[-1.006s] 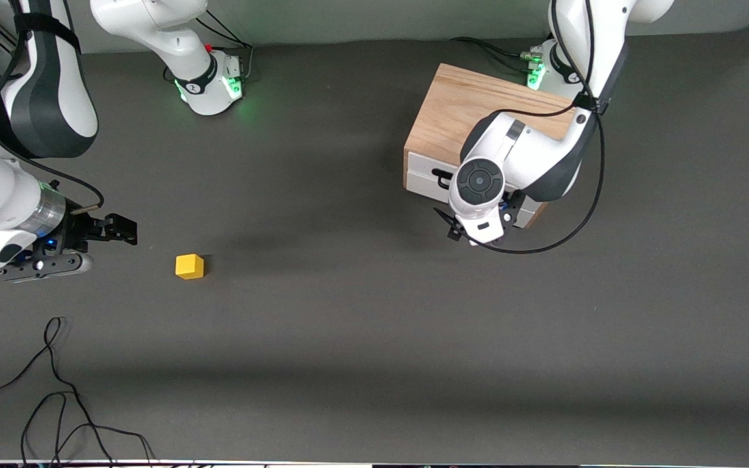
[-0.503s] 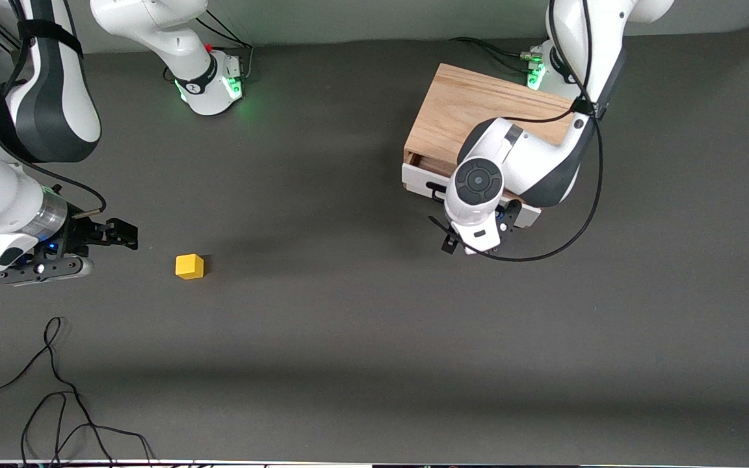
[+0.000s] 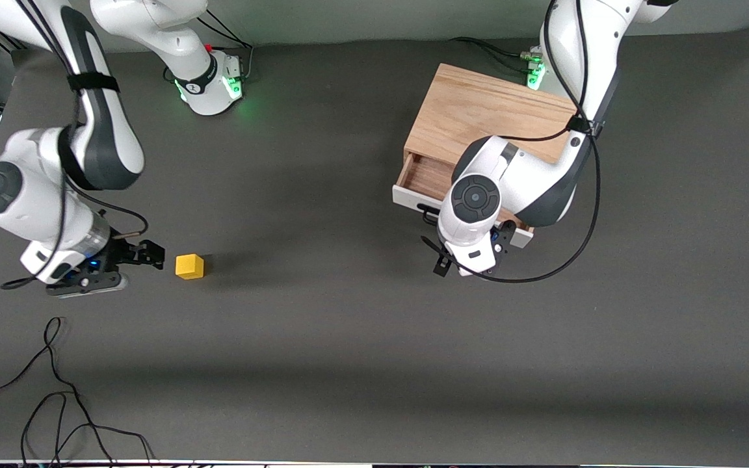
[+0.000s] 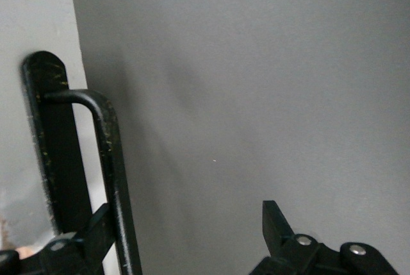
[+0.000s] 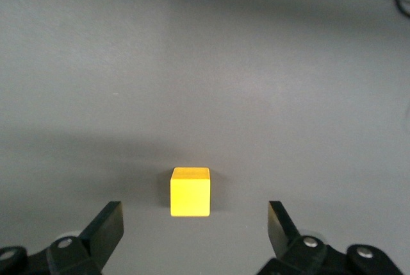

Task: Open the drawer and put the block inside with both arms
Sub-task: 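Pull the drawer open with the left gripper while the right gripper grasps the cube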

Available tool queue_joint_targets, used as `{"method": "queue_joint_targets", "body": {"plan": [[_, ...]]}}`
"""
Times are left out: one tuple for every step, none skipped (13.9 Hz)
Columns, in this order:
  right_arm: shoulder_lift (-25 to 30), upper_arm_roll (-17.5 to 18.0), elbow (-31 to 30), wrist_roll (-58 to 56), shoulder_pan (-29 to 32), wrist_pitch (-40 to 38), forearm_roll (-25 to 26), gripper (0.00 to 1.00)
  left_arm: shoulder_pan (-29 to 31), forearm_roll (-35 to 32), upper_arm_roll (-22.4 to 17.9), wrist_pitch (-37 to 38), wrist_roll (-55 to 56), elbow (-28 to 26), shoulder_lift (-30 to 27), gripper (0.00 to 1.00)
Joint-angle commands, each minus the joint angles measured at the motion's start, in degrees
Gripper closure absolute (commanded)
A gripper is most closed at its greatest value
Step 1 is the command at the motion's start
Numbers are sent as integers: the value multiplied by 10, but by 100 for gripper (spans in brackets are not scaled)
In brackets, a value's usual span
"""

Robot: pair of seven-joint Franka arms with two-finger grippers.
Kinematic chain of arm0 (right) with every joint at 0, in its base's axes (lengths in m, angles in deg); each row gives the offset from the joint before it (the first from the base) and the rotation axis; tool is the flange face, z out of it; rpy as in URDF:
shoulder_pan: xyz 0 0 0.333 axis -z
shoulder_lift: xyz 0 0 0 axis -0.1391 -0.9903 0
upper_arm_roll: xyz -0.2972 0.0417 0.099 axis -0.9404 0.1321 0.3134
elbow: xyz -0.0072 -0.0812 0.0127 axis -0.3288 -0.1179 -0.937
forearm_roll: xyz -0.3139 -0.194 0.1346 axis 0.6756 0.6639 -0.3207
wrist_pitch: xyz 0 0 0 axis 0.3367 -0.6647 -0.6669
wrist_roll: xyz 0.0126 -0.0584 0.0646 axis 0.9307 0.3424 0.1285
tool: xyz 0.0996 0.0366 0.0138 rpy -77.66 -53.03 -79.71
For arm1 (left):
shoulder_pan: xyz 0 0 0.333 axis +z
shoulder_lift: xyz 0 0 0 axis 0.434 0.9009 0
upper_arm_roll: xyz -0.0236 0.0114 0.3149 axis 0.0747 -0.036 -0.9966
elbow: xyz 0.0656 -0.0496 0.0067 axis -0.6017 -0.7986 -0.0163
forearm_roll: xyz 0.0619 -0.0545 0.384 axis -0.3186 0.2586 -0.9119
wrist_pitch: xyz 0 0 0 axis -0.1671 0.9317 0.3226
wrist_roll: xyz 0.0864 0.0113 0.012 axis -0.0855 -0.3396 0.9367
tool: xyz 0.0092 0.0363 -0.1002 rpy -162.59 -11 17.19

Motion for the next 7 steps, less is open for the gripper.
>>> {"method": "queue_joint_targets", "body": {"plan": [[-16,0,-28,-4,1,44,-9,0,-1,-11,-1,-2,-4,58,38,0],[-28,0,-29,-4,1,53,-9,0,-1,-10,-1,-2,-4,66,45,0],[-40,0,-31,-4,2,63,-10,0,-1,-10,-1,-6,-4,78,52,0],[-48,0,-37,-5,2,70,-17,0,-1,-10,-1,-11,-4,87,58,0],[-55,-1,-39,-8,2,74,-39,0,-1,-10,-1,-17,-3,93,63,0],[-63,-1,-40,-13,2,76,-55,0,-1,-11,-1,-25,-3,95,64,0],[-71,-1,-40,-30,3,81,-58,0,-1,-12,-1,-39,-3,95,64,0]]}}
